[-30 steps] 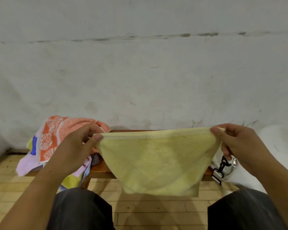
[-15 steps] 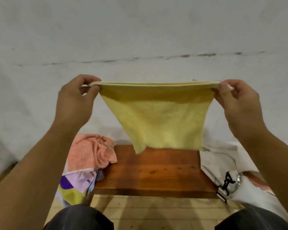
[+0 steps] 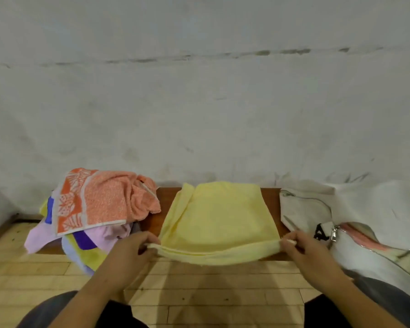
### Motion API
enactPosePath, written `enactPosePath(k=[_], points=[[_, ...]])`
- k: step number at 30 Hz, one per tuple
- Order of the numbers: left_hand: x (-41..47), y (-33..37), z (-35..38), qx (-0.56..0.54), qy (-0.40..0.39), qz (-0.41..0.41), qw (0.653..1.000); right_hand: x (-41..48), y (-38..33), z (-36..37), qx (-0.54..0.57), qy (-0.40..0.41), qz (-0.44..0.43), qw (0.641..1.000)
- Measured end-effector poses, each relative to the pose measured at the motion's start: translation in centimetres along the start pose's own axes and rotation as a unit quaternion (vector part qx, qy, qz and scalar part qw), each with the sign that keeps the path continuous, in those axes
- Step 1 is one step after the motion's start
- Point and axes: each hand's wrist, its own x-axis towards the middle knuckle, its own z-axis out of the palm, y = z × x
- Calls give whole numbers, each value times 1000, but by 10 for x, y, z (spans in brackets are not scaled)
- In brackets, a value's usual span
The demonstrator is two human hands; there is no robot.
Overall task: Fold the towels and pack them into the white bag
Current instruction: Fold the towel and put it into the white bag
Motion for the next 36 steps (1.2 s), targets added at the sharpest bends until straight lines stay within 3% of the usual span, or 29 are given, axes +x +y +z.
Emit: enactPosePath(k=[5, 10, 15, 19, 23, 30, 36], points=[[-8, -16, 19, 9, -60, -22, 998, 0, 15, 7, -7, -28, 33, 999], [5, 2, 21, 0, -20, 7, 1000, 0, 7, 10, -1, -1, 14, 1000], [44, 26, 19, -75, -2, -24, 997, 21, -9, 7, 0, 17, -29, 999], [90, 26, 19, -14, 14, -69, 997, 55, -18, 0, -4, 25, -20, 999], [132, 15, 30, 51, -28, -101, 993, 75, -2, 13, -11, 4, 12, 1000], [230, 0, 56, 4, 51, -64, 997, 92, 18, 32, -16, -92, 5, 996], [249, 0, 70, -33, -29, -9, 999, 98, 25, 30, -76, -77, -19, 994]])
